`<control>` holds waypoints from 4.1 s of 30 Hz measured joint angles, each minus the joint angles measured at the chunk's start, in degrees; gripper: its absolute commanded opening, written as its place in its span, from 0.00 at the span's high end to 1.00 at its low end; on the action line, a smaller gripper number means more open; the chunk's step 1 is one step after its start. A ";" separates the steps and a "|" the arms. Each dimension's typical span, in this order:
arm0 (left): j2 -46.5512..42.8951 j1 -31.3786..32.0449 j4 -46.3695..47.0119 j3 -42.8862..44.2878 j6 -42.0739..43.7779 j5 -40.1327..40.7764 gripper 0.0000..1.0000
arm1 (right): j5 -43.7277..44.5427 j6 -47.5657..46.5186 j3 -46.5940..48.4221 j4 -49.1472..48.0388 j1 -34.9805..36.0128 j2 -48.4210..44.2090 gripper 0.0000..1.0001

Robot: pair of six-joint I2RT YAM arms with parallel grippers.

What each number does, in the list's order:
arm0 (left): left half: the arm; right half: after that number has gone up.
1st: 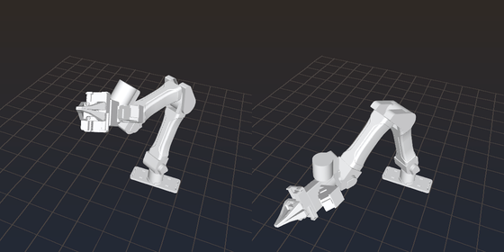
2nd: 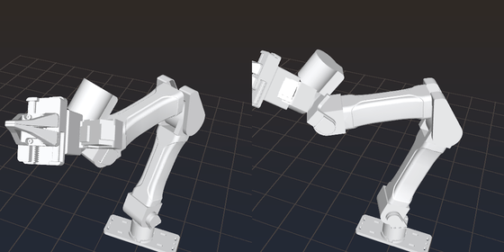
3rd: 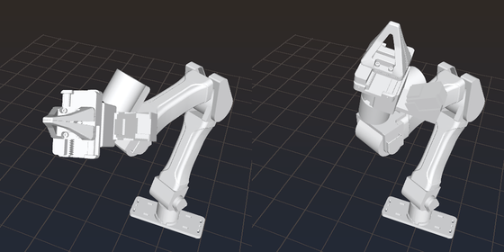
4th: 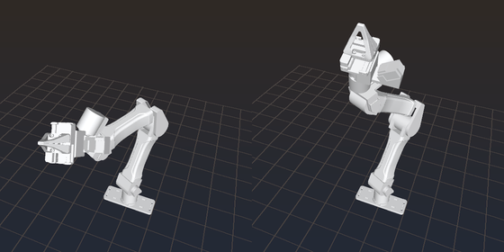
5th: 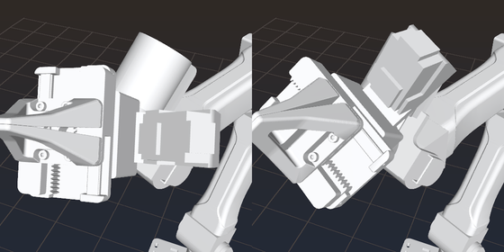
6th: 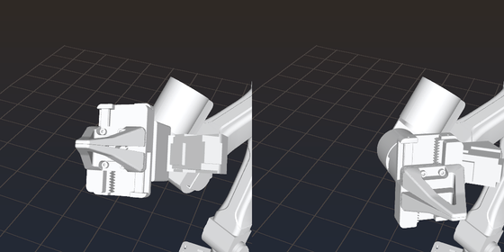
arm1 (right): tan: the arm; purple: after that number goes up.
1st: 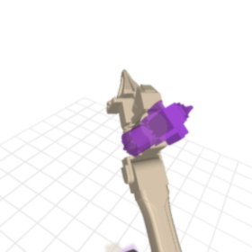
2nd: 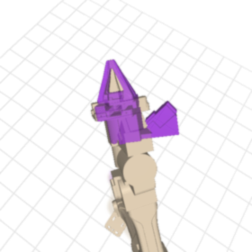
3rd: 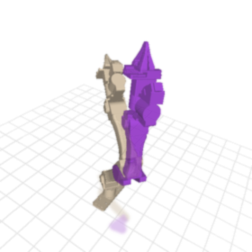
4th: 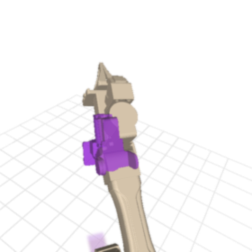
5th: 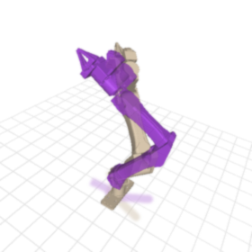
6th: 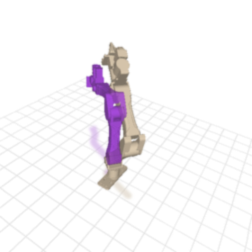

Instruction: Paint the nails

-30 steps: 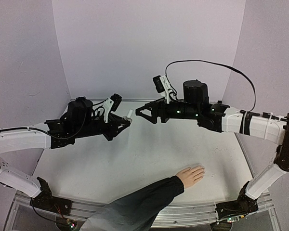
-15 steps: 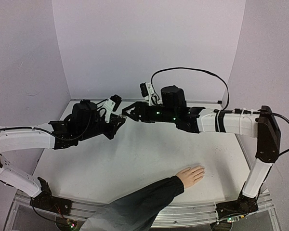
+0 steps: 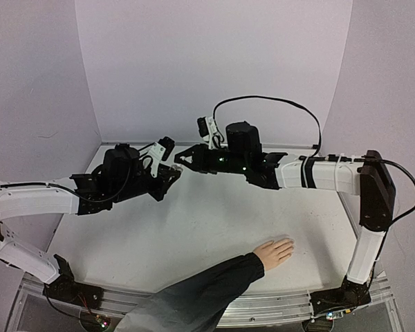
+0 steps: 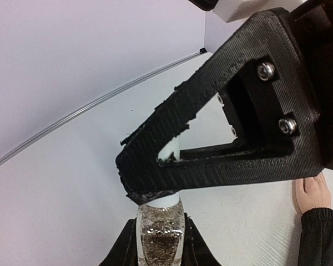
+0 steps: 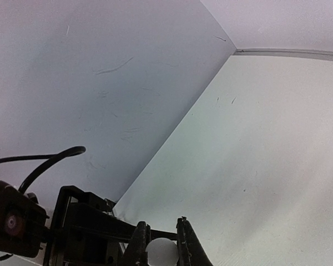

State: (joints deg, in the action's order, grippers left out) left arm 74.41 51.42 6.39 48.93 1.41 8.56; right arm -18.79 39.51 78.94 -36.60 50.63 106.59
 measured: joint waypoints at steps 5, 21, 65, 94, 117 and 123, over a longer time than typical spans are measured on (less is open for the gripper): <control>-0.68 -1.07 -0.74 -0.04 -2.60 -5.95 1.00 | -3.39 -5.57 -1.44 -0.35 -0.26 -1.07 1.00; 1.36 -5.99 -0.33 4.94 -10.27 -67.93 1.00 | -48.02 -32.50 -8.59 -0.55 -1.84 -11.91 0.52; -1.22 0.76 2.64 -1.40 1.40 -1.29 1.00 | -3.52 -2.14 1.53 4.39 -0.98 -1.79 0.94; -5.79 -7.87 3.74 -2.01 -7.32 -34.71 1.00 | -27.50 -24.33 -6.36 0.87 -5.40 -8.37 0.25; -1.79 -0.46 4.33 -2.43 0.26 -2.38 1.00 | -4.33 -4.98 1.90 4.02 -1.64 -1.42 0.66; -0.44 -0.46 4.63 -2.45 0.24 -2.38 1.00 | -3.65 -3.13 2.91 4.00 -0.74 0.28 0.91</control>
State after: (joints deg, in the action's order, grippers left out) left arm 73.97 50.96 11.03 46.48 1.65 6.17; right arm -22.44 36.38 81.84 -32.60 49.89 106.87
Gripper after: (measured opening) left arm 0.215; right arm 0.175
